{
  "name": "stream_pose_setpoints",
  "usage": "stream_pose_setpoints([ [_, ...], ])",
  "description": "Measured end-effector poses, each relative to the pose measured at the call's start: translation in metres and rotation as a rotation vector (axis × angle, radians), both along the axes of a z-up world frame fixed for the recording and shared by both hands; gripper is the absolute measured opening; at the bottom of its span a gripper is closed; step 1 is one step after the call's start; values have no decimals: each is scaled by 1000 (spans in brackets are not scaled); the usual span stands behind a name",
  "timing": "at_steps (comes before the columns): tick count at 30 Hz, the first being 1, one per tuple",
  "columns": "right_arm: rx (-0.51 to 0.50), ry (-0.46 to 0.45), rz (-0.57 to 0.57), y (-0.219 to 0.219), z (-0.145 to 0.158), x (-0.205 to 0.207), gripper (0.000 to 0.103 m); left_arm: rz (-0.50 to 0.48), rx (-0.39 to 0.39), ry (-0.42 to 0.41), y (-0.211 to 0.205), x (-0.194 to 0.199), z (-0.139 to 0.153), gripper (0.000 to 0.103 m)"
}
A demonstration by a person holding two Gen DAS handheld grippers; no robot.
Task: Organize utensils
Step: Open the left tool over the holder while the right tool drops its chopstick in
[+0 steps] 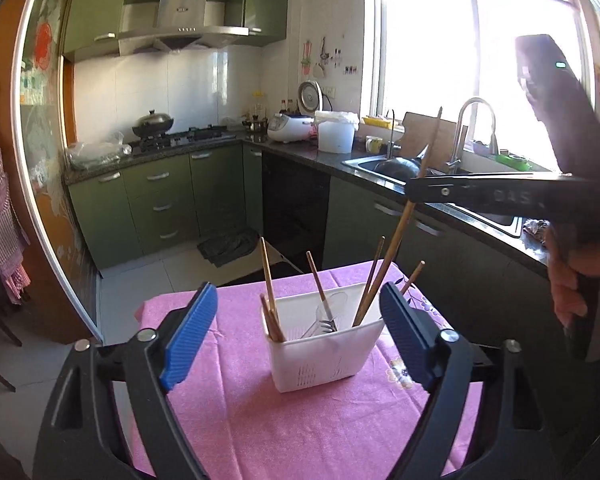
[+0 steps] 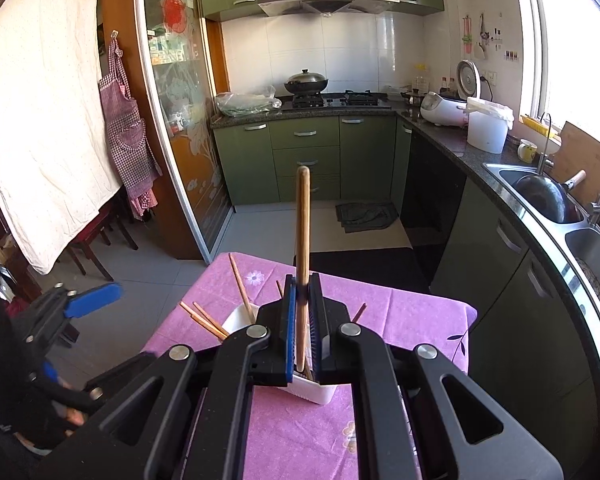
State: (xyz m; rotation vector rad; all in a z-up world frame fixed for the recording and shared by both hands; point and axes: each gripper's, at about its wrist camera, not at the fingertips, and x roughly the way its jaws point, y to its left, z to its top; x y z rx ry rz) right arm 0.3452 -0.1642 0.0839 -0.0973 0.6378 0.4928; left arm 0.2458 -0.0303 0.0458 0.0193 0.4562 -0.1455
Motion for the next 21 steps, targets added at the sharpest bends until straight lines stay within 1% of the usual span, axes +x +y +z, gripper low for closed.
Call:
stream_pose_setpoints([
  [3, -19, 19, -8, 3, -13, 8, 7, 21, 19, -47, 0, -33, -11, 84],
  [5, -28, 36, -9, 4, -24, 12, 7, 30, 8, -60, 2, -51, -19, 90],
  [8, -34, 62, -8, 6, -39, 17, 7, 47, -22, -63, 5, -73, -32, 93],
  [12, -45, 91, -9, 7, -59, 21, 7, 83, -41, -41, 10, -84, -47, 94],
  [15, -49, 105, -6, 9, -70, 22, 7, 112, -12, -43, 10, -90, -54, 95],
  [19, -47, 106, 2, 9, -77, 18, 8, 120, 4, -56, 10, -99, -57, 96],
  [21, -35, 92, 10, 6, -74, 11, 8, 115, -2, -56, 11, -101, -57, 96],
])
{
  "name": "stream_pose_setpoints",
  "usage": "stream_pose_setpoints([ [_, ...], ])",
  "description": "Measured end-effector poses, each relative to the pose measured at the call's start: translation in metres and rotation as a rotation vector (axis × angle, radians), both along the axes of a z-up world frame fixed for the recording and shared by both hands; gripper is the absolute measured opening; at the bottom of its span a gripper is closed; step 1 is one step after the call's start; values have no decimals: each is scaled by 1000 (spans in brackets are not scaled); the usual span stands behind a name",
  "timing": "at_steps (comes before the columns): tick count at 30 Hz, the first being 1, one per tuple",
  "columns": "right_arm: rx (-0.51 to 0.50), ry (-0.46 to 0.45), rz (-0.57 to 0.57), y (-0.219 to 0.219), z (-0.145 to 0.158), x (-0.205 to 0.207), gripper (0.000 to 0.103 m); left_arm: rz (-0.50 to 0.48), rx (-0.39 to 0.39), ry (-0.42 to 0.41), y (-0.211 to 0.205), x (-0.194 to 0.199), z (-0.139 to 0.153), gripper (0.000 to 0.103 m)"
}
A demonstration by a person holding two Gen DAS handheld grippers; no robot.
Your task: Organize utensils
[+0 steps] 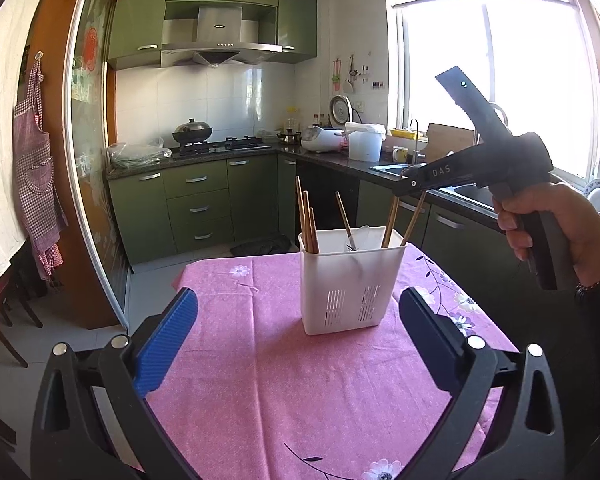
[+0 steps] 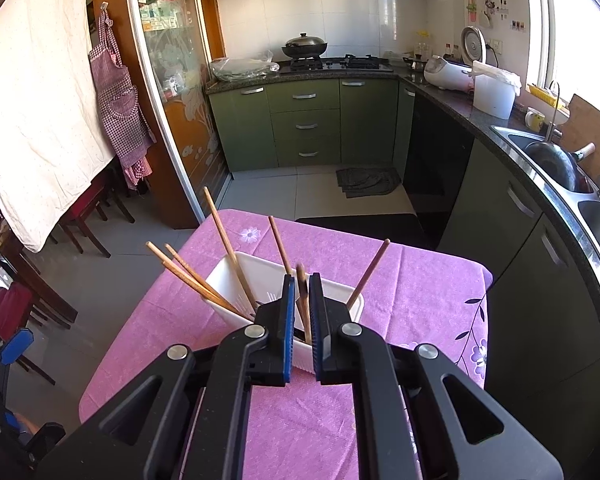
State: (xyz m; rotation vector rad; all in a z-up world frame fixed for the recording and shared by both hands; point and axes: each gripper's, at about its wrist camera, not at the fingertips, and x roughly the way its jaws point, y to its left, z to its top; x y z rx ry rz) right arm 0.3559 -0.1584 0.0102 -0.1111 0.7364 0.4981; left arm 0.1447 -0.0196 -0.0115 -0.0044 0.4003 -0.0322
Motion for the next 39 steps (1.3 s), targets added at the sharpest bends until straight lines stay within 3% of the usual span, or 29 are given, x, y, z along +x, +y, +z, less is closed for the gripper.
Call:
stream_pose_setpoints([
  [5, 47, -105, 12, -18, 25, -51, 20, -3, -2, -1, 3, -5, -2, 96],
  [8, 82, -154, 6, -37, 22, -90, 24, 5, -4, 9, 5, -8, -8, 96],
  [12, 109, -201, -51, -66, -7, -146, 40, 10, -17, 37, 10, -14, -21, 96],
  [14, 128, -215, -78, -79, -27, -172, 63, 10, -23, 49, 11, -19, -30, 96],
  [18, 140, -243, -136, -98, -60, -221, 77, 10, -33, 64, 12, -33, -41, 96],
  [20, 151, -267, -159, -107, -69, -244, 89, 5, -33, 70, 11, -42, -44, 96],
  [23, 169, -313, -165, -112, -75, -276, 97, 15, -27, 59, 13, -59, -43, 96],
  [32, 141, -420, -189, -102, -67, -351, 98, 64, -26, 12, 25, -116, -25, 96],
  [39, 107, -457, -189, -87, -58, -369, 98, 95, -25, -39, 36, -149, -17, 96],
])
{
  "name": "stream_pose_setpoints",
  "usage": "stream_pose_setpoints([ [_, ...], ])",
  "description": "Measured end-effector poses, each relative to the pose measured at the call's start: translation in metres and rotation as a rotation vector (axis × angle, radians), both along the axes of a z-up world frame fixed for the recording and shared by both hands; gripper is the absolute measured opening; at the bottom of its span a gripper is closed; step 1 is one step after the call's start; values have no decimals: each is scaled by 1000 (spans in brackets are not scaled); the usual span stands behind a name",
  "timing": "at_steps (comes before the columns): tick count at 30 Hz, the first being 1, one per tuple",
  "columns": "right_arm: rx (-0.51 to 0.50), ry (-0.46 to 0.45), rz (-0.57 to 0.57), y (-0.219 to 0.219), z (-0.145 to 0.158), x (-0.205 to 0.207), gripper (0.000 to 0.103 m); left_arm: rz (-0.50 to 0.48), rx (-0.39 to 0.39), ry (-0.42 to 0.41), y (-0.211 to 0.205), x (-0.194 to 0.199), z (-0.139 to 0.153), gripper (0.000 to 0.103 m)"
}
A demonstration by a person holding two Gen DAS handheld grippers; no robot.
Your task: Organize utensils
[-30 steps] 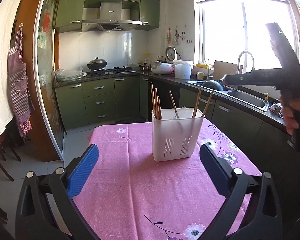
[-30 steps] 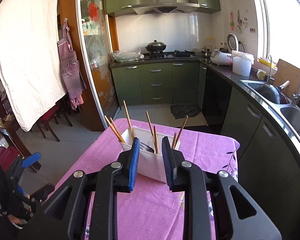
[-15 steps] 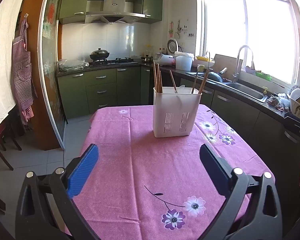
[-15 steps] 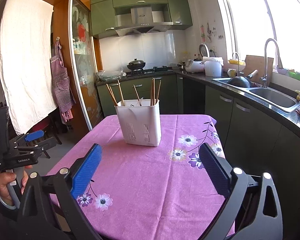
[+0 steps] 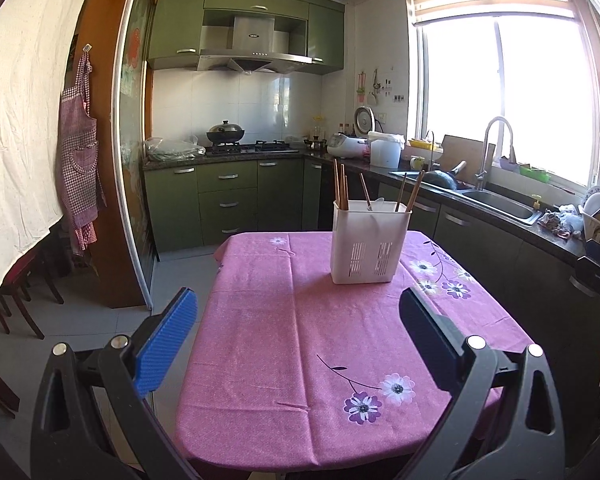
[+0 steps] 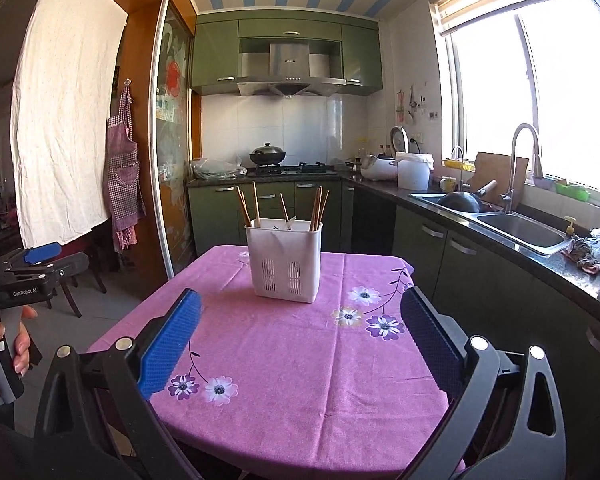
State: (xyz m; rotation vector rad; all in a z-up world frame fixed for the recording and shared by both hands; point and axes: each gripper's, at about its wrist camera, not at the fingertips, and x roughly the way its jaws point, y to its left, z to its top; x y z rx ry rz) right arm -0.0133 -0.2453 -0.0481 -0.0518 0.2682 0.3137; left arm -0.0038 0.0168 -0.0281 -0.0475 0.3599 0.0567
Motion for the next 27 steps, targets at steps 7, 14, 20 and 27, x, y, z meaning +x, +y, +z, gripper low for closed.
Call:
stream_pose_setpoints([
  [7, -17, 3, 15, 9, 2, -7, 98, -1, -14, 2, 6, -12, 1, 96],
  [14, -18, -17, 16, 10, 7, -13, 98, -7, -8, -13, 4, -20, 4, 96],
  [20, -14, -17, 11, 8, 8, -14, 98, -16, -9, -11, 1, -19, 5, 96],
  [27, -11, -10, 13, 8, 9, -12, 98, -29, -20, 1, 0, -15, 4, 96],
])
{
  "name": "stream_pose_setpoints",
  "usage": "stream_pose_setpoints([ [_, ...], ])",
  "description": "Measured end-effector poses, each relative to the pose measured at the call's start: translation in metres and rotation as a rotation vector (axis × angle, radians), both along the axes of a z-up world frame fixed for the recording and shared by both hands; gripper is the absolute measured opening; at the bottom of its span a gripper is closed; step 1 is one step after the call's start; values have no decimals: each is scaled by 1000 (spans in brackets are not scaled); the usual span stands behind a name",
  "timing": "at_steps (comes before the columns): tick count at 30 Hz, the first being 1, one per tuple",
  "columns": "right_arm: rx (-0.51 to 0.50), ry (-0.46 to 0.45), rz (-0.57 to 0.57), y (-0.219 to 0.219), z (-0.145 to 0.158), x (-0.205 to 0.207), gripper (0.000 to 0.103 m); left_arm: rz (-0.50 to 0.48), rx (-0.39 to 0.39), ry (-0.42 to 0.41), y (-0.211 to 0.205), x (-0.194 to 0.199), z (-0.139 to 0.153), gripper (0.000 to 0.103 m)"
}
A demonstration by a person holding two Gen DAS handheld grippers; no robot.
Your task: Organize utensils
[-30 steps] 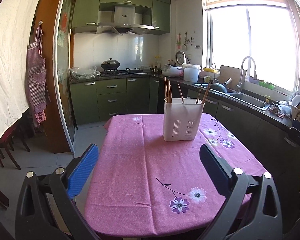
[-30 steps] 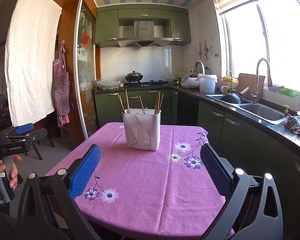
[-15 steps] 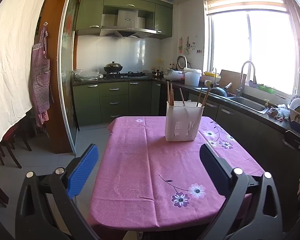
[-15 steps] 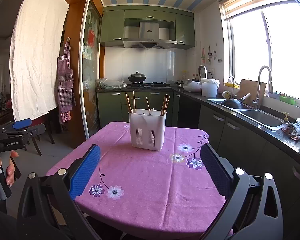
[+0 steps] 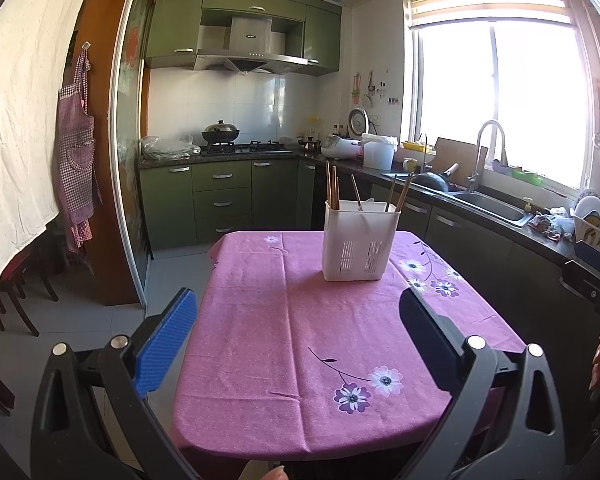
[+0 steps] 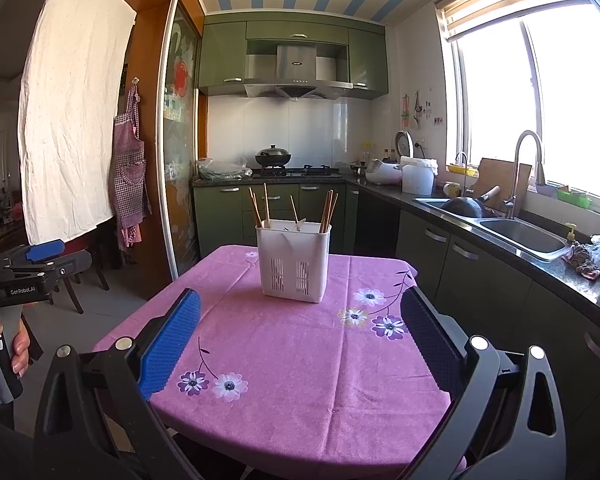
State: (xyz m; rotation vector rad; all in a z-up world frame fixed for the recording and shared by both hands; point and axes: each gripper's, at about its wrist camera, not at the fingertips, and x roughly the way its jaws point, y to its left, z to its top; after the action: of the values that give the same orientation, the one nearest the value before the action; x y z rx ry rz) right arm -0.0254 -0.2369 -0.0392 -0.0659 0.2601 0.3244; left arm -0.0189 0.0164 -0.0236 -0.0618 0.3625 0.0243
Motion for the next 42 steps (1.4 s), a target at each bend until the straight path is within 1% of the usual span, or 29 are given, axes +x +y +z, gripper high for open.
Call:
stream_pose_setpoints([
  [32, 1, 4, -1, 2, 0, 0, 98, -2, 16, 10, -5, 0, -1, 96],
  [42, 3, 8, 2, 8, 0, -2, 98, 1, 22, 13, -5, 1, -1, 96],
])
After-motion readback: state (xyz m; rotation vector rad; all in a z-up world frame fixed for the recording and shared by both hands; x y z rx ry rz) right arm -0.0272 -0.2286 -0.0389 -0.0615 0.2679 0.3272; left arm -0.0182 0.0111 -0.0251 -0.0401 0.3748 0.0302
